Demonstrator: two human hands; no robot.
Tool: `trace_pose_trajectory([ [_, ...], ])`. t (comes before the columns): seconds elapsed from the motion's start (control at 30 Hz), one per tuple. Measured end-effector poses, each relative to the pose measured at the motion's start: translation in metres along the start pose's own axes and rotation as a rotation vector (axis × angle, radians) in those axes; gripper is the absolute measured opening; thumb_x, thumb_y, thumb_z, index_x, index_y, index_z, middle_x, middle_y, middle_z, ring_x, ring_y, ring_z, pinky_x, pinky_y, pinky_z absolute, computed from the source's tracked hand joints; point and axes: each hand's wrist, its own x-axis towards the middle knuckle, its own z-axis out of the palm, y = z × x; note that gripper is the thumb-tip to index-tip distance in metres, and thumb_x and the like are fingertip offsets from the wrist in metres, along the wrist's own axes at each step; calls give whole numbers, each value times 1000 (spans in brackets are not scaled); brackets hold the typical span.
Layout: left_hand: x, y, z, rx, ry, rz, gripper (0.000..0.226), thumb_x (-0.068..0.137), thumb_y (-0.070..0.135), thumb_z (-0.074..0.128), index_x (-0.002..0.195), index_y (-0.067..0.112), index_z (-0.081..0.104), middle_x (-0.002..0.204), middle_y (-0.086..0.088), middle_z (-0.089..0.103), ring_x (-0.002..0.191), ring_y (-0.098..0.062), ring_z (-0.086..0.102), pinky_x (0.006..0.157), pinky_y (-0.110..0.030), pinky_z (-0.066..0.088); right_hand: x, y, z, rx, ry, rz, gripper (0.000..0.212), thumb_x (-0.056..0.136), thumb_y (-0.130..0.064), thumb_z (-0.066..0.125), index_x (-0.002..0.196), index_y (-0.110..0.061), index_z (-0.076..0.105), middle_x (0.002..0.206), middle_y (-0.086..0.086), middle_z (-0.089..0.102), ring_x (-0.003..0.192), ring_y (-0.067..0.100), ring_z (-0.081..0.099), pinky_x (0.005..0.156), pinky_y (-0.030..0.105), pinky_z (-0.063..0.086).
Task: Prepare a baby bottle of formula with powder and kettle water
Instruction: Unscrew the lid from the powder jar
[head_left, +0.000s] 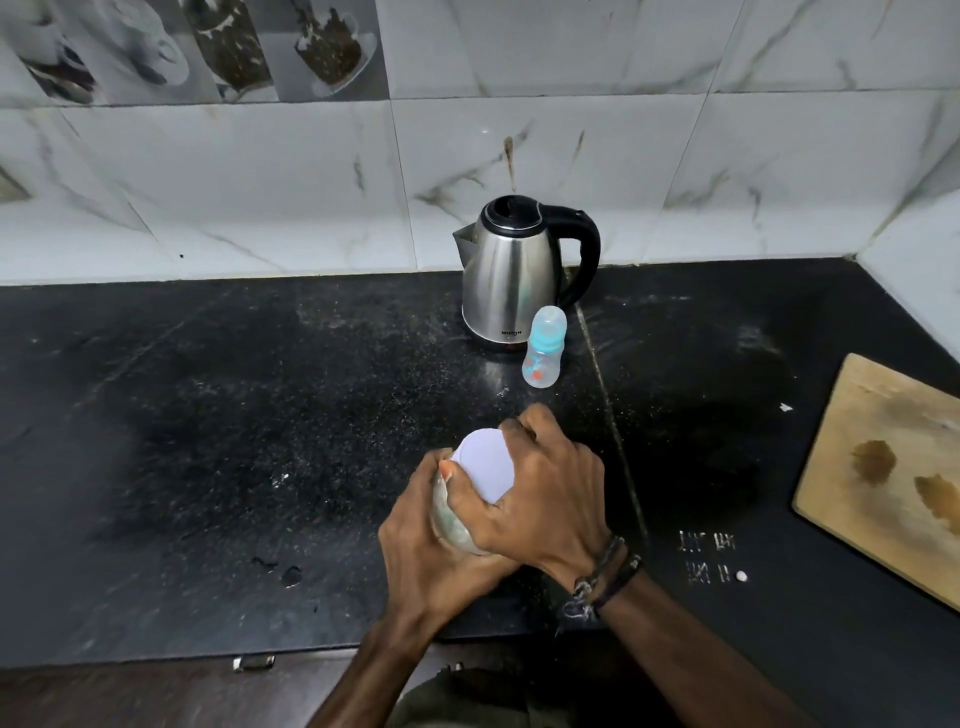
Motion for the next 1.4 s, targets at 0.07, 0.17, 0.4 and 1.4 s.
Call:
trace_pose_trajectory([
  [0.07, 5, 1, -2, -57, -21, -16, 82, 44, 46, 94, 117, 41, 57, 100, 14, 71, 88, -12, 72, 75, -38, 61, 2, -2, -1, 8, 14, 0, 59, 72, -71, 55, 69, -13, 54, 79, 0, 51, 49, 26, 53, 44, 29, 37],
  [0.17, 9, -6, -4, -175, -102, -72, 83, 44, 25, 93, 119, 38, 62, 101, 6, 75, 90, -14, 75, 76, -37, 62, 6, 1, -5, 14, -2, -70, 57, 72, -69, 55, 71, -13, 57, 81, 0, 52, 51, 26, 54, 44, 30, 40],
  [0.4, 2, -18, -12, -402, -310, -174, 80, 47, 3, 84, 123, 10, 62, 96, -6, 76, 85, -16, 73, 68, -33, 58, 15, 11, -26, 110, -439, -323, 63, 75, -64, 49, 117, -21, 64, 107, -6, 52, 80, 18, 61, 72, 35, 53],
  [1.4, 14, -24, -17, -251, -177, -114, 85, 45, 24, 92, 124, 23, 61, 105, 1, 77, 95, -23, 76, 83, -49, 62, 39, -35, -54, -460, -581, -277, 91, 87, -76, 7, 144, -12, 39, 122, 18, 61, 100, 36, 64, 70, 40, 36],
])
